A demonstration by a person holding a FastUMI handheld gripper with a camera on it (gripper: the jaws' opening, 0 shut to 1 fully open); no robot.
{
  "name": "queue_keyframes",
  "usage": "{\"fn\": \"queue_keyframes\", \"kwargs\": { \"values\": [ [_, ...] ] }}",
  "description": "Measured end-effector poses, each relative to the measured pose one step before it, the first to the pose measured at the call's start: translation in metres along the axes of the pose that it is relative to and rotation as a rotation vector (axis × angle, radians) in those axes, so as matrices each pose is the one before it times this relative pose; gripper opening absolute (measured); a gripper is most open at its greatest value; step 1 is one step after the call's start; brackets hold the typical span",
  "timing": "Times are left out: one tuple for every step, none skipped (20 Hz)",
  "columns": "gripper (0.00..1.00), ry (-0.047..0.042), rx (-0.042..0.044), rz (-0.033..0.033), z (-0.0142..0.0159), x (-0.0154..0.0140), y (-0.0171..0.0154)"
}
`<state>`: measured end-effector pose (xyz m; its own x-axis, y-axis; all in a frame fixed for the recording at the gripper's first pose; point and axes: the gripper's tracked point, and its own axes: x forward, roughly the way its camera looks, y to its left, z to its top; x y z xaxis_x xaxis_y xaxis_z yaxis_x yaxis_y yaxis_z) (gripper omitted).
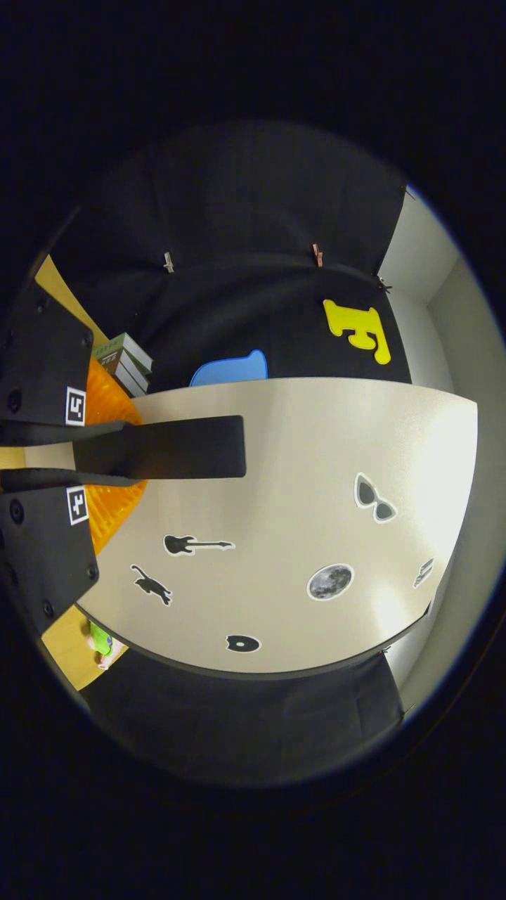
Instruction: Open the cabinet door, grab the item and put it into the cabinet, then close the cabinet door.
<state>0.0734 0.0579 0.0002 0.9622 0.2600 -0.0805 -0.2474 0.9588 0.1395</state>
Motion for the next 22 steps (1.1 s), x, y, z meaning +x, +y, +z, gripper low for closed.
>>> {"fn": "queue_keyframes", "kwargs": {
  "values": [
    [0.16,-0.00295,-0.01232,0.00358,0.00113,-0.0109,-0.00552],
    [0.16,0.00011,-0.00758,0.00152,0.00019,-0.01159,-0.00572],
    [0.16,0.00138,0.00121,0.00043,0.00118,-0.00987,-0.00523],
    [0.16,0.00218,0.00386,0.00007,-0.00011,-0.01074,-0.00634],
    [0.16,0.00266,-0.00018,-0.00136,-0.00017,-0.01055,-0.00773],
    [0.16,0.0018,-0.0049,-0.00478,0.00045,-0.00994,-0.00673],
    [0.16,0.00045,-0.00464,-0.00749,0.00078,-0.00915,-0.00543],
    [0.16,-0.00214,-0.00062,-0.00832,0.00015,-0.00593,-0.00503],
    [0.16,-0.00217,-0.00186,-0.00809,0.00003,-0.00602,-0.00626],
    [0.15,-0.00009,-0.00107,-0.00765,-0.00005,-0.0071,-0.00775],
    [0.16,-0.00116,-0.00584,-0.00641,0.00007,-0.00589,-0.00691],
    [0.15,0.00071,-0.0074,-0.00468,0.0,-0.00415,-0.00545],
    [0.15,0.0001,-0.00132,-0.00531,0.00012,-0.00479,-0.00493],
    [0.15,0.00122,0.00099,-0.00673,-0.00041,-0.00281,-0.00477],
    [0.15,-0.00189,-0.0009,-0.00909,0.00106,-0.00383,-0.00554],
    [0.15,-0.00104,-0.00439,-0.0116,-0.00126,-0.00332,-0.00623],
    [0.15,-0.00373,0.00015,-0.01064,0.00141,-0.00363,-0.00412],
    [0.15,-0.00012,0.00406,-0.01141,-0.00011,-0.00425,-0.00786],
    [0.15,-0.00107,0.00347,-0.00826,0.00025,-0.00601,-0.00887],
    [0.15,0.00054,0.00271,-0.00996,0.00048,-0.00442,-0.0082],
    [0.15,0.00173,-0.00253,-0.01026,-0.00021,-0.00409,-0.00798],
    [0.15,0.00026,-0.0016,-0.01341,0.00062,-0.00323,-0.00719]
  ]
}}
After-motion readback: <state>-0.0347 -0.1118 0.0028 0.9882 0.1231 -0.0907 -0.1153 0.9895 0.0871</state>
